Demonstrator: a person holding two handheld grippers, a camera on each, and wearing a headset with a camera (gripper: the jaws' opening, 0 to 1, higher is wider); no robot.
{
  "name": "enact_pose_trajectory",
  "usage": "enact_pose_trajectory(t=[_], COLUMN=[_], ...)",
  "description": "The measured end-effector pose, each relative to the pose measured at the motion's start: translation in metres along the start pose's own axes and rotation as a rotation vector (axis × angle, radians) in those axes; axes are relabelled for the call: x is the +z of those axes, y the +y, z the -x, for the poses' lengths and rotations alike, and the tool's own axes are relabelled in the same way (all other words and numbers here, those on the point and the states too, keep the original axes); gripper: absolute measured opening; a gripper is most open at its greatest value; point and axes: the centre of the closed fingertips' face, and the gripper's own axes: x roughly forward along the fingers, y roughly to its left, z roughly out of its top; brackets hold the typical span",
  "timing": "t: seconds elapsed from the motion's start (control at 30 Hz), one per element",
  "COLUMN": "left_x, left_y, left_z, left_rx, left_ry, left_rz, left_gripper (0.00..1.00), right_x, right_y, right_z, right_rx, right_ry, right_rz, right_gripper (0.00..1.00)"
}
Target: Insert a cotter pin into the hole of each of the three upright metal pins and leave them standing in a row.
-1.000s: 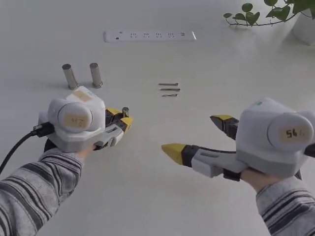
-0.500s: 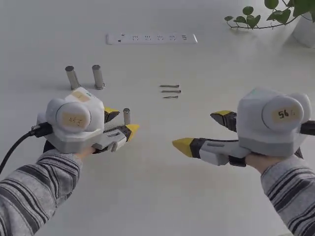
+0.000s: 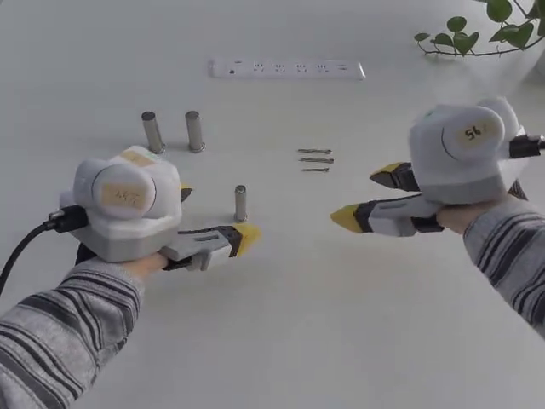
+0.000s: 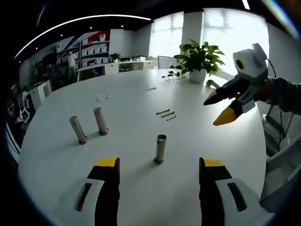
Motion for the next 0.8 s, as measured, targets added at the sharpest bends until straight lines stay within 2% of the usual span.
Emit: enact_pose_trajectory(t=[0.13,0.17,0.3,0.4,0.53,0.63,0.8], left_x=[-0.002,-0.002,0.003,0.008,0.013,0.012,0.009], left_y=[0.002,0.003,0.005,0.007,0.007,0.008,0.013], left_z=[0.008,0.009,0.016,0.02,0.022,0.024,0.027], left_rx=[0.018,0.024,0.046,0.068,0.076,0.079,0.087], left_ry=[0.006,0.008,-0.018,-0.038,-0.058,-0.057,-0.042], left_rz=[-0.015,-0.013,0.003,0.016,0.021,0.028,0.022], left_gripper=[0.71,0.71,0.77,0.81,0.82,0.83,0.83], right_x=[0.002,0.004,0.004,0.005,0.006,0.004,0.006], right_y=[-0.007,-0.01,-0.013,-0.018,-0.025,-0.03,-0.034], right_z=[-0.01,-0.013,-0.025,-0.033,-0.045,-0.053,-0.062], right_rx=[0.04,0.04,0.081,0.089,0.092,0.109,0.124], right_ry=[0.06,0.058,0.112,0.137,0.16,0.188,0.203], right_rz=[0.039,0.042,0.075,0.112,0.122,0.121,0.133], right_gripper=[0.43,0.43,0.42,0.4,0.35,0.32,0.28])
